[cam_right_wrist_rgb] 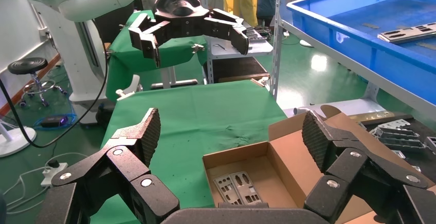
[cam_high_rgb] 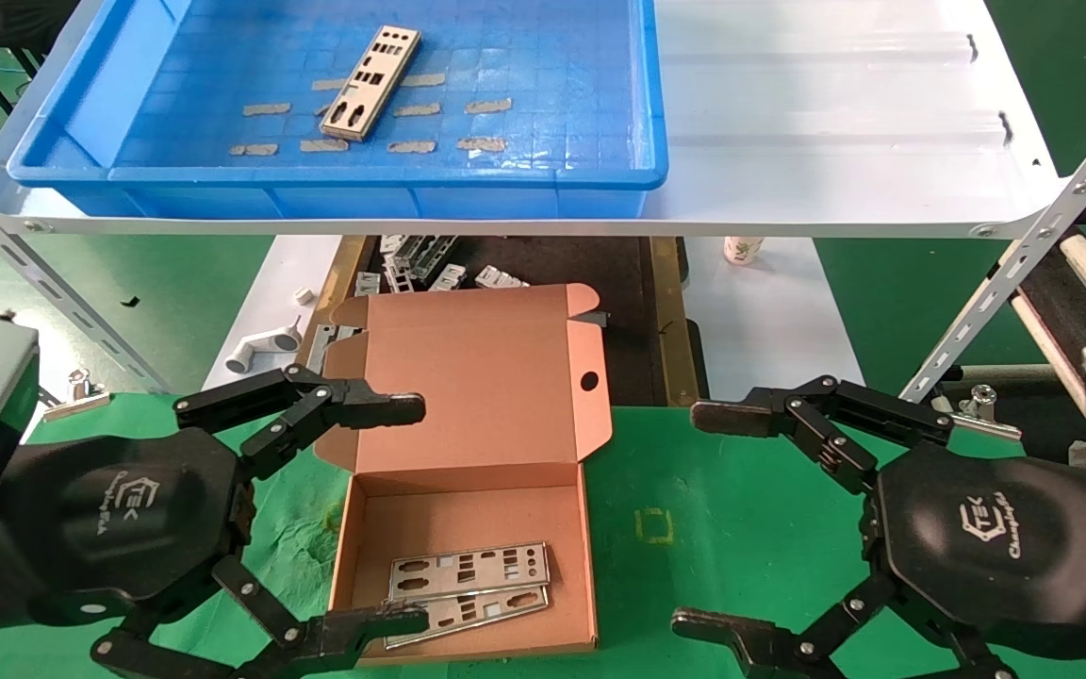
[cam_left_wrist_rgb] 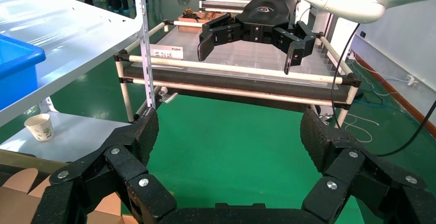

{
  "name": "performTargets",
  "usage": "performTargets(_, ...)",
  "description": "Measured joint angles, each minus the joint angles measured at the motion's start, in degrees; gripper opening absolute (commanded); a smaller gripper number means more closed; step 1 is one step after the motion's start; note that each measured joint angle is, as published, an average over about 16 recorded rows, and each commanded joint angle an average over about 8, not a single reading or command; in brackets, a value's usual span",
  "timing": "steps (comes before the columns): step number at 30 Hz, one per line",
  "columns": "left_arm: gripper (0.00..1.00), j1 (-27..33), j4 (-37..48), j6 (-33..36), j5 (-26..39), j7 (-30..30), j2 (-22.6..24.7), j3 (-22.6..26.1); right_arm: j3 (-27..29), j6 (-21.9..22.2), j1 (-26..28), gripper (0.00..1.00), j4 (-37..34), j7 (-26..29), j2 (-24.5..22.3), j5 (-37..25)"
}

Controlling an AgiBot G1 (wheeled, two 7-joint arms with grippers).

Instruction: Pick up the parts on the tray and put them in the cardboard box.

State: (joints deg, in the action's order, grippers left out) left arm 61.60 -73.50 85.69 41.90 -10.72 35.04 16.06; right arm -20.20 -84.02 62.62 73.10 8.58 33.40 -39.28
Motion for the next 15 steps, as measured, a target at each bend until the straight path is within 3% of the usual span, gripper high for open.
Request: performTargets(15,1.00,0.00,0.00,0.00,0.00,0.00,0.00,0.00,0.00,0.00,0.00,1.00,0.00,0.00,0.00,0.00)
